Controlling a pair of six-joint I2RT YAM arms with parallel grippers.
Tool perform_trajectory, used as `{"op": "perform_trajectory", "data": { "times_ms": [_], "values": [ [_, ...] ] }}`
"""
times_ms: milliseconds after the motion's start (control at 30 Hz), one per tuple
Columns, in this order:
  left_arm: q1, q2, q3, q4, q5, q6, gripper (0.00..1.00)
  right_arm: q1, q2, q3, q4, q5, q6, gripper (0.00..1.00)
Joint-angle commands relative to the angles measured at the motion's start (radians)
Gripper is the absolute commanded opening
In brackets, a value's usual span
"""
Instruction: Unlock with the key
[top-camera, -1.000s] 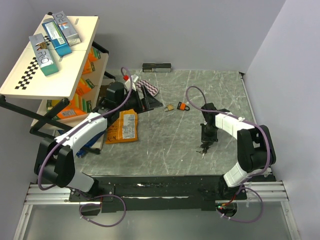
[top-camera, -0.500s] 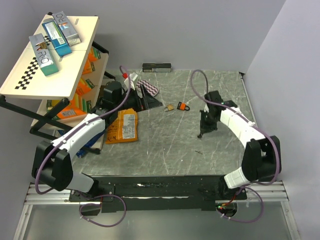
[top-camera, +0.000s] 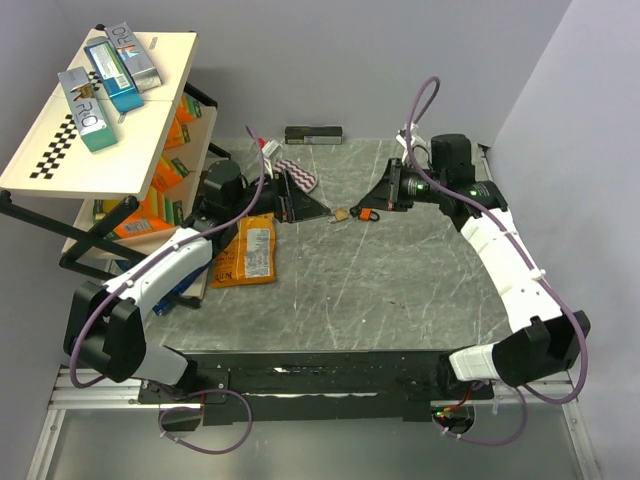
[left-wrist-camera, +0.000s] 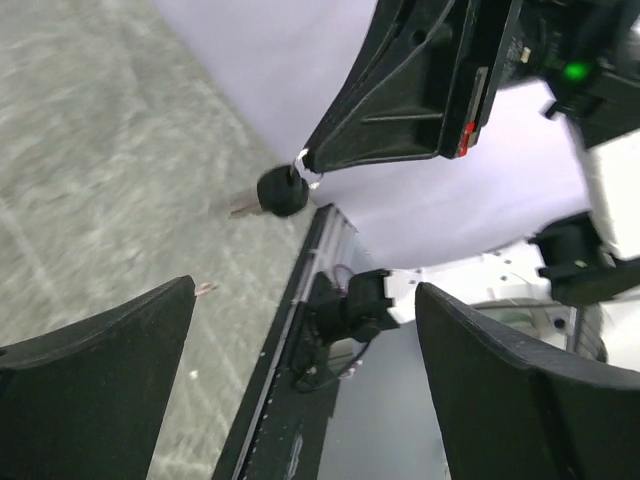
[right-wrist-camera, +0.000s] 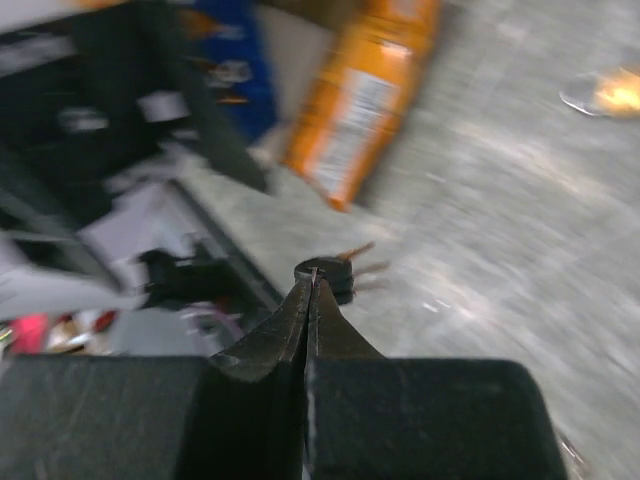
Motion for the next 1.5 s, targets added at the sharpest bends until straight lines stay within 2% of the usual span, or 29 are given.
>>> {"op": "perform_trajectory", "data": {
  "times_ms": [0, 133, 300, 433, 867, 933, 1100, 1200, 1300, 1367, 1467],
  "values": [
    [-0.020, 0.005, -0.018, 0.238, 0.095, -0.085, 0.96, 0.005, -0.045, 0.041, 0.219, -0.292, 0.105, 0.00],
    [-0.039, 0.025, -0.021, 0.415, 0.153, -0.172, 0.96, 0.007, -0.054, 0.032, 0.305, -0.408, 0.169, 0.00],
    [-0.069, 0.062, 0.013, 0.460, 0.199, -0.192, 0.99, 0.005, -0.053, 0.032, 0.353, -0.444, 0.203, 0.00],
    [-0.085, 0.072, 0.023, 0.472, 0.204, -0.195, 0.91, 0.005, -0.050, 0.038, 0.359, -0.462, 0.211, 0.00],
    [-0.092, 0.086, 0.033, 0.478, 0.180, -0.197, 0.54, 0.007, -0.042, 0.041, 0.322, -0.453, 0.185, 0.00],
    [-0.092, 0.089, 0.034, 0.463, 0.172, -0.195, 0.43, 0.007, -0.036, 0.046, 0.310, -0.449, 0.177, 0.00],
    [-0.092, 0.080, 0.025, 0.452, 0.157, -0.189, 0.36, 0.002, -0.031, 0.043, 0.298, -0.438, 0.163, 0.00],
    [-0.092, 0.074, 0.026, 0.429, 0.146, -0.172, 0.26, 0.001, -0.033, 0.035, 0.302, -0.432, 0.165, 0.00],
    [-0.092, 0.071, 0.036, 0.405, 0.144, -0.159, 0.08, -0.004, -0.033, 0.024, 0.309, -0.423, 0.165, 0.00],
    [-0.092, 0.071, 0.037, 0.394, 0.150, -0.157, 0.01, -0.005, -0.036, 0.013, 0.307, -0.404, 0.157, 0.00],
    [-0.092, 0.071, 0.043, 0.354, 0.155, -0.131, 0.01, -0.007, -0.034, 0.012, 0.267, -0.378, 0.116, 0.00]
  ]
}}
